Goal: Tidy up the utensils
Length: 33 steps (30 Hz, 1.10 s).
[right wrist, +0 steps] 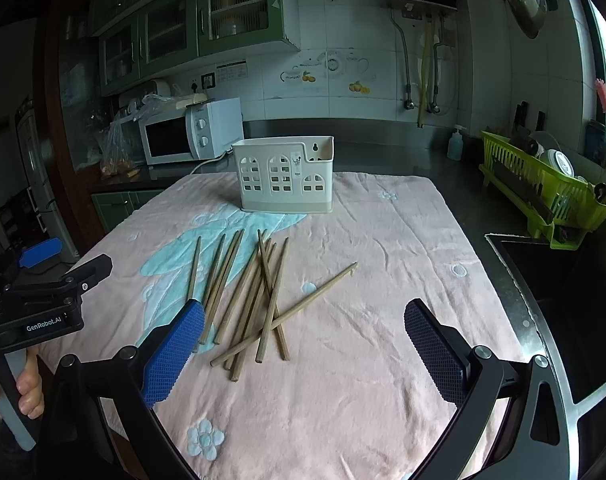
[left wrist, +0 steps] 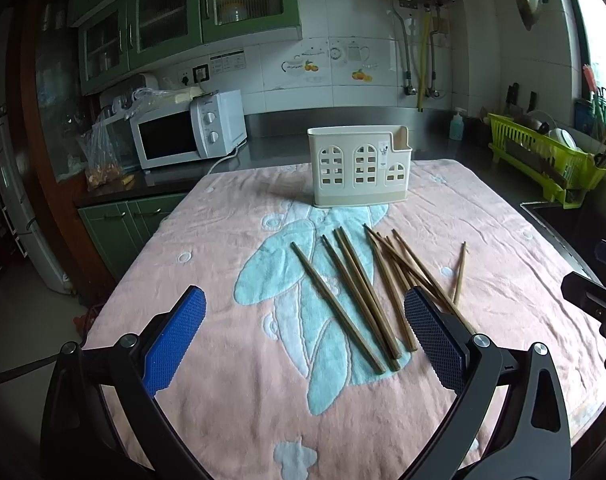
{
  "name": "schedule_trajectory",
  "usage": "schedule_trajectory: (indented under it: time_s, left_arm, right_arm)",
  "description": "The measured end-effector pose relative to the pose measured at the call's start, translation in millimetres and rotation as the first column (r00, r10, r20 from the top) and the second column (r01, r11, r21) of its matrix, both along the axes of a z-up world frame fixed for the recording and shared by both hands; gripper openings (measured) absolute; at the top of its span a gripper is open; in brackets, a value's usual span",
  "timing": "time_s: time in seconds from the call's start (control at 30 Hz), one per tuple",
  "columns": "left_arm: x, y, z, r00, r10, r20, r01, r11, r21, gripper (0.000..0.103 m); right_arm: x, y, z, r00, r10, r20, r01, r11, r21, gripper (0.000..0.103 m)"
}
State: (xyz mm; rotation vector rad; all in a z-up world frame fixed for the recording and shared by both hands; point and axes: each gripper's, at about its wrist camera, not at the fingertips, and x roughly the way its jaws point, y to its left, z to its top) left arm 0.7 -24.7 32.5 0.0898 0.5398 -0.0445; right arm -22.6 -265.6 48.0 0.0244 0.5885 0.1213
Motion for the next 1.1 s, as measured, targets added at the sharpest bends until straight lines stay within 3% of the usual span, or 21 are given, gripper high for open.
schedule_trajectory:
  time_s: [1.1]
  left_arm:
    - [17, 1, -14, 0.999, 0.003, -0.041, -0.002, 0.999, 0.044, 0.098]
  right_arm:
    - [14, -1, -17, 0.999, 0.033, -0.036, -0.032, 0.999, 0.021, 0.096]
